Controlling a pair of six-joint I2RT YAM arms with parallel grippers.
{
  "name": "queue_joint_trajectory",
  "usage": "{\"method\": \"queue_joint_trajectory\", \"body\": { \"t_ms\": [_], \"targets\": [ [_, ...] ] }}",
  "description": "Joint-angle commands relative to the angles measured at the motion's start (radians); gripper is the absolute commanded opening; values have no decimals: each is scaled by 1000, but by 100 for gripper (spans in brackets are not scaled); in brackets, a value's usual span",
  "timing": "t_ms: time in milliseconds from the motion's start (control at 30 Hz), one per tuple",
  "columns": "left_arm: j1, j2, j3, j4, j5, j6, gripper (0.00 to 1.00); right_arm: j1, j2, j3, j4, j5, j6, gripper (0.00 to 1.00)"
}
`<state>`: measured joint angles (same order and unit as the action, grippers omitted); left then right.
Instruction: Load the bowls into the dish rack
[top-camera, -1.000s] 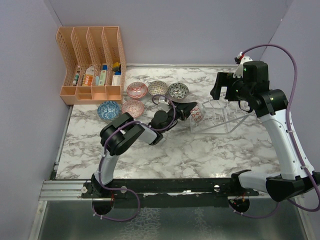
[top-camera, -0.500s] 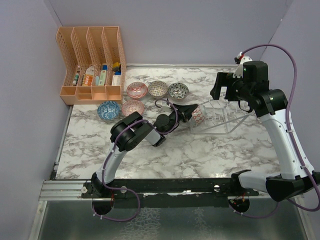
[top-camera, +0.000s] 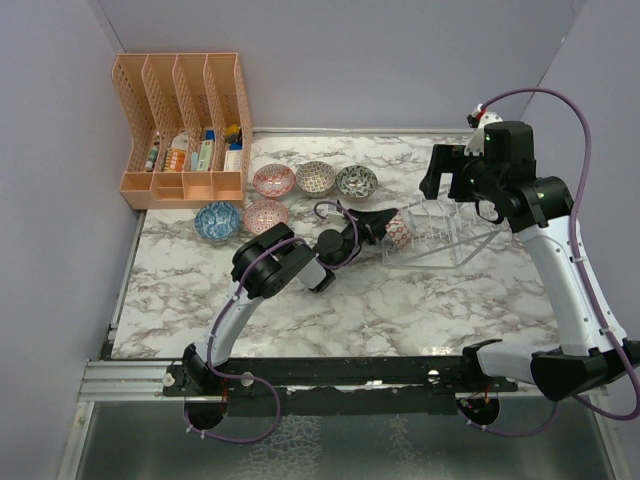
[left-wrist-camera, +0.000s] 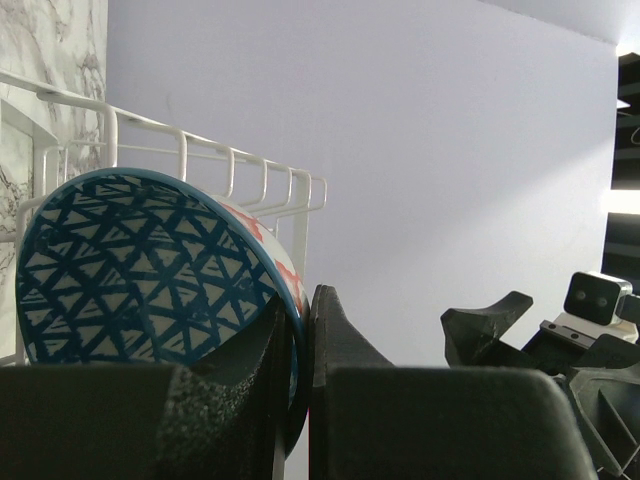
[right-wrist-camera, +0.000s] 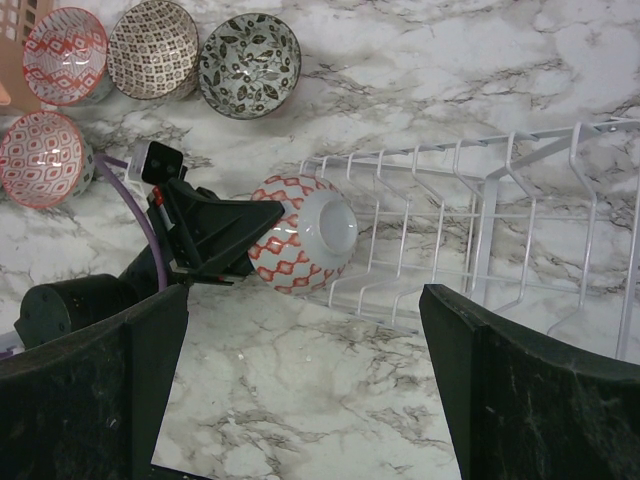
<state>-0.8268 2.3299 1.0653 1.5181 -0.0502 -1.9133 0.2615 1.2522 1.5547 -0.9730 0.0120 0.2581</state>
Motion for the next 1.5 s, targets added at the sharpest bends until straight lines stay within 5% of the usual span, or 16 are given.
{"method": "queue_joint_trajectory", "body": {
  "t_ms": [0,667,1367,1467],
  "targets": [
    [-10,36,44,258,34,-23,0,-4,12,2,13,-6,-6,100],
    [-10,92,208,262,65,-71,0,-4,31,7,5,2,-11,100],
    [-35,177,177,263,67,-127,0,-4,58,4,5,9,-18,100],
    [-37,189,166,263,72,-138,9,-4,60,2,5,9,-20,100]
  ]
}}
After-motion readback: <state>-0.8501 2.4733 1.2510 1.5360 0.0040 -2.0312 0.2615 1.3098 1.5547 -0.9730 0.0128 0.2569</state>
